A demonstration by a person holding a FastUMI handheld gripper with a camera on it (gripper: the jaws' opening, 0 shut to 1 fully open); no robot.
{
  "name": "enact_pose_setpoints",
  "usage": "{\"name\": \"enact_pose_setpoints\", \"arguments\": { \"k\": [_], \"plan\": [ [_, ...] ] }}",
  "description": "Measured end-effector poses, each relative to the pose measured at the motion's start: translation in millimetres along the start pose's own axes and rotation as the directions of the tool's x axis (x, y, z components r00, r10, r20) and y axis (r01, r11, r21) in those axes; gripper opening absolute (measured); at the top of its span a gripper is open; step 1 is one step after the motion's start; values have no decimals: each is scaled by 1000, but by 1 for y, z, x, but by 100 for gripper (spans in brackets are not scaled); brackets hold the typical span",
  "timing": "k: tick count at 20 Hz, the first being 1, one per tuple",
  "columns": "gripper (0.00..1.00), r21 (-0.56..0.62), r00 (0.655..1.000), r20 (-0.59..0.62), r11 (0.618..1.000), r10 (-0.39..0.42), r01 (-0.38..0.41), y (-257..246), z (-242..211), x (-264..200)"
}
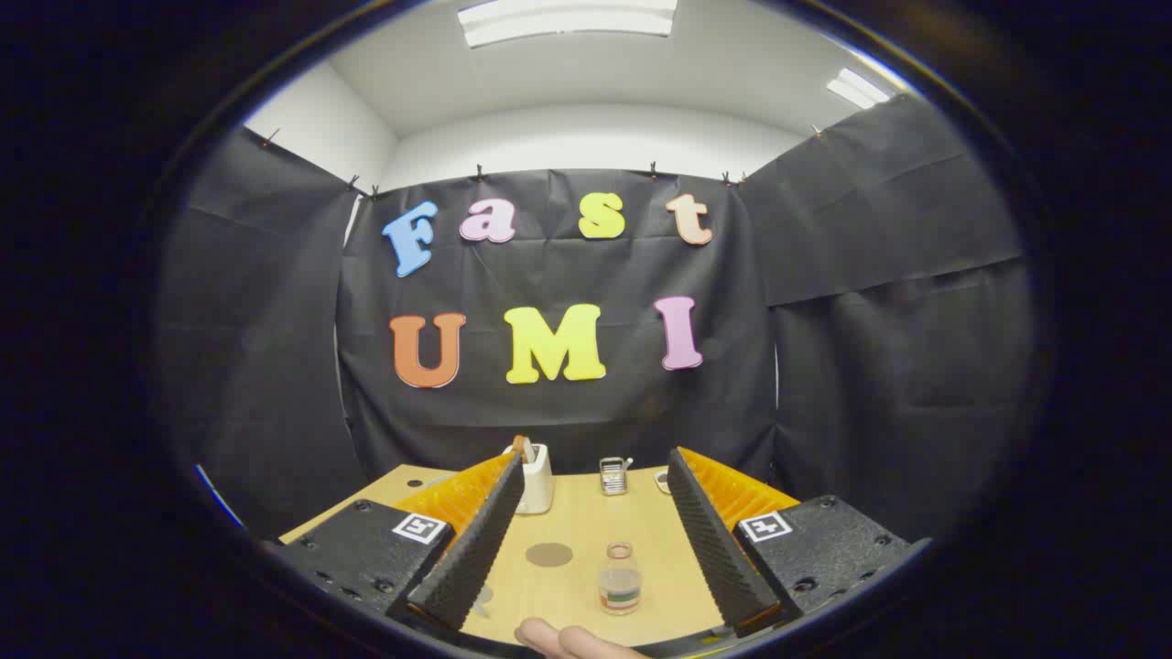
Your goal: Take the bottle from table, then pour the juice into the cup, finally place the bottle on the coaster
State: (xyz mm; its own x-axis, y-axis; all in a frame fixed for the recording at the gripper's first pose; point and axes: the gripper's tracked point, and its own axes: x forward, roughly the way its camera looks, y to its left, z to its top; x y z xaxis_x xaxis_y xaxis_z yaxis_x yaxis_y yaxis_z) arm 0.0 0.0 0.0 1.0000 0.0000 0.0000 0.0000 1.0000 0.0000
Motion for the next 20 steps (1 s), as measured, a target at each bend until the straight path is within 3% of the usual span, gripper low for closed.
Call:
{"name": "enact_pose_setpoints", "arguments": {
  "k": [6, 20],
  "plan": [
    [100, -76, 998, 64, 997, -24, 28, -2, 9, -10],
    [100, -81, 999, 39, 997, 10, -7, 3, -13, -7]
  ]
}}
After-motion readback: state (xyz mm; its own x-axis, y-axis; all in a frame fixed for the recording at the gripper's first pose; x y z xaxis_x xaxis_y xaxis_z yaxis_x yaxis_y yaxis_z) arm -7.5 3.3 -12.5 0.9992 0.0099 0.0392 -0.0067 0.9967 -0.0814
